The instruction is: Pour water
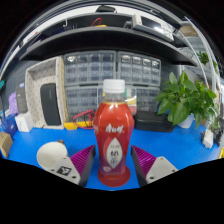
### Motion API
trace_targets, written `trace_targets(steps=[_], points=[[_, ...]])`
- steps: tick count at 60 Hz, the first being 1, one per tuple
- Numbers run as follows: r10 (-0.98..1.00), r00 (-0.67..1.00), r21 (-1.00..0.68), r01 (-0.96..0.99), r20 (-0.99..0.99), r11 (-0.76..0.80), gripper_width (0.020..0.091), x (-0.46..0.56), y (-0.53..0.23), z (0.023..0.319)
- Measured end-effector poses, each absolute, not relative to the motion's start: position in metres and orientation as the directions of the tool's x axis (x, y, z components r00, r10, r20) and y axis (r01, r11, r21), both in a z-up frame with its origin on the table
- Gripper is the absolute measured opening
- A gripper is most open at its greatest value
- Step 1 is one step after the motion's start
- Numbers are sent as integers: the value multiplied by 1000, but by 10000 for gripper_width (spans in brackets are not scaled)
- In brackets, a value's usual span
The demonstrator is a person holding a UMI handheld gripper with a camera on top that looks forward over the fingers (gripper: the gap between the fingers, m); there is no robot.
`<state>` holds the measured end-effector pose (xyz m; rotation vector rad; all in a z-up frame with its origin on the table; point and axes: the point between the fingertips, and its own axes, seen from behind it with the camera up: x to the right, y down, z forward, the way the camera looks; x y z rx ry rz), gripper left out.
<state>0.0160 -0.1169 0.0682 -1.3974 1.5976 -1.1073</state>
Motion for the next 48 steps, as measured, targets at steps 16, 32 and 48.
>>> trace_targets(steps=[16,32,48], points=[[-974,-227,-900,-422,-12,109,789,-72,-97,66],[-985,-172,-908,-409,-18,89,789,-126,-31,140],[-994,-108,-931,-357,-34,71,790,-142,23,203]])
